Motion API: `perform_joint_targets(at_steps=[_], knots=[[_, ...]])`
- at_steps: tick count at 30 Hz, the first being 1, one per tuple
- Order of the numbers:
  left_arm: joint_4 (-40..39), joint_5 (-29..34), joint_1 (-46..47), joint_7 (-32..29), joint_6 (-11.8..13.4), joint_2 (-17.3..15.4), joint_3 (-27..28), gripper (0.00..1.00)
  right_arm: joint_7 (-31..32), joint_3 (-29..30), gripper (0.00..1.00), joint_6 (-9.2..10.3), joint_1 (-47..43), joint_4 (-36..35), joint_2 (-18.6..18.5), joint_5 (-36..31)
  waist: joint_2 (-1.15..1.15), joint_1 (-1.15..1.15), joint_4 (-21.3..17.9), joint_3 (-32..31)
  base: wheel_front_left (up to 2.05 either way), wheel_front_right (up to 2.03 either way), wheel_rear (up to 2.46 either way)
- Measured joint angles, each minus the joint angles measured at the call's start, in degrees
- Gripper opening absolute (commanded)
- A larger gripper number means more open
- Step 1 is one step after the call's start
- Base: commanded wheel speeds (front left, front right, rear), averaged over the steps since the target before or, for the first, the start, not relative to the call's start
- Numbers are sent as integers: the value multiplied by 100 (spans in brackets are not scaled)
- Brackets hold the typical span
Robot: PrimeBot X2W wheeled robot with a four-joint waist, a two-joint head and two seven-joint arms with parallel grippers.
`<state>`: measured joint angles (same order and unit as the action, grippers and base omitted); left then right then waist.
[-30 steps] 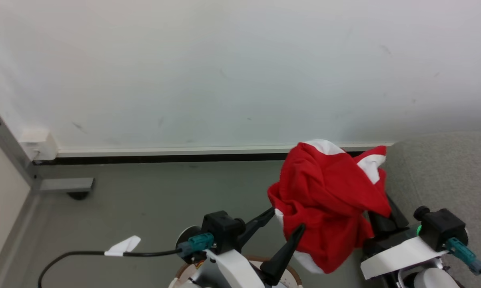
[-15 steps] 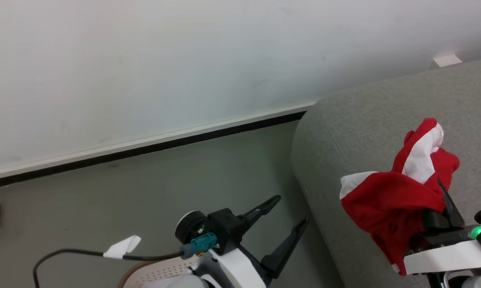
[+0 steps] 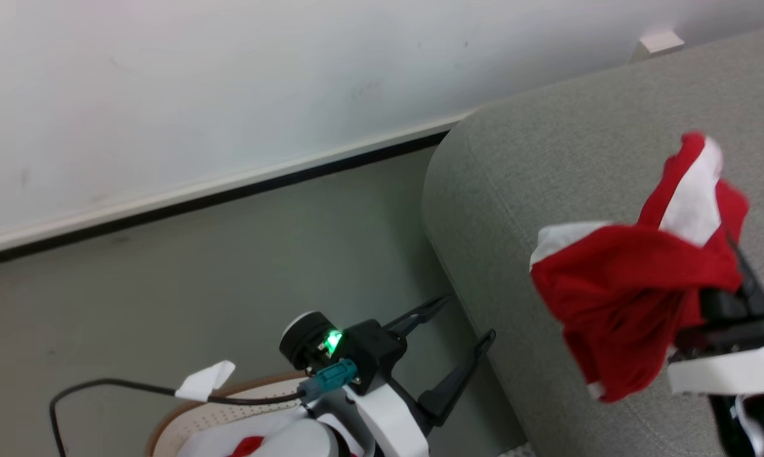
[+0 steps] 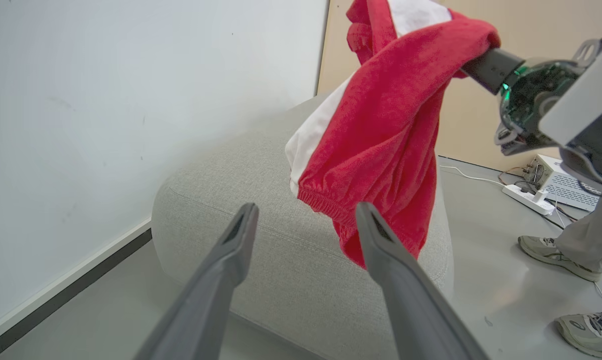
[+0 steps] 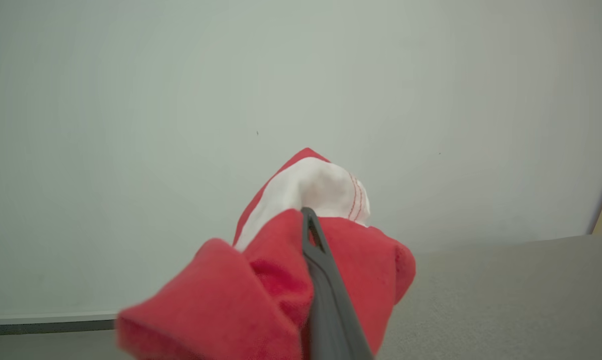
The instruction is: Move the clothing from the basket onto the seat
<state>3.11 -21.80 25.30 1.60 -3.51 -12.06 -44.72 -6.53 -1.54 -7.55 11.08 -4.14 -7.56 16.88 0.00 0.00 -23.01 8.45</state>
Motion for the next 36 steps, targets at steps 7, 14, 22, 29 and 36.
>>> perform_joint_targets(at_steps=[7, 14, 22, 29, 36], knots=[[-179, 246, 487, -23, -144, -93, -162, 100, 197, 379, 0, 0, 1230, 58, -590, 110, 0, 1, 159, 616, 0, 0, 0], [-232, 344, 968, 0, -256, -98, -346, 100, 368, 1328, 0, 0, 2443, 910, -1311, 475, 0, 1, 597, 1470, 0, 0, 0], [-167, 382, 1326, 96, -302, -51, -433, 100, 630, 2073, 0, 0, 3745, 2221, -2103, 643, 0, 2, 1255, 2320, 0, 0, 0], [-35, 378, 1454, 202, -309, -63, -404, 100, 1200, 1711, 0, 0, 4075, 3589, -2399, -110, 0, 2, 1634, 2822, 0, 0, 0], [153, 302, 1455, 294, -294, -45, -408, 100, 2239, 1505, 40, -1, 4068, 4697, -2535, -454, 0, 1, 1675, 2742, 0, 0, 0]])
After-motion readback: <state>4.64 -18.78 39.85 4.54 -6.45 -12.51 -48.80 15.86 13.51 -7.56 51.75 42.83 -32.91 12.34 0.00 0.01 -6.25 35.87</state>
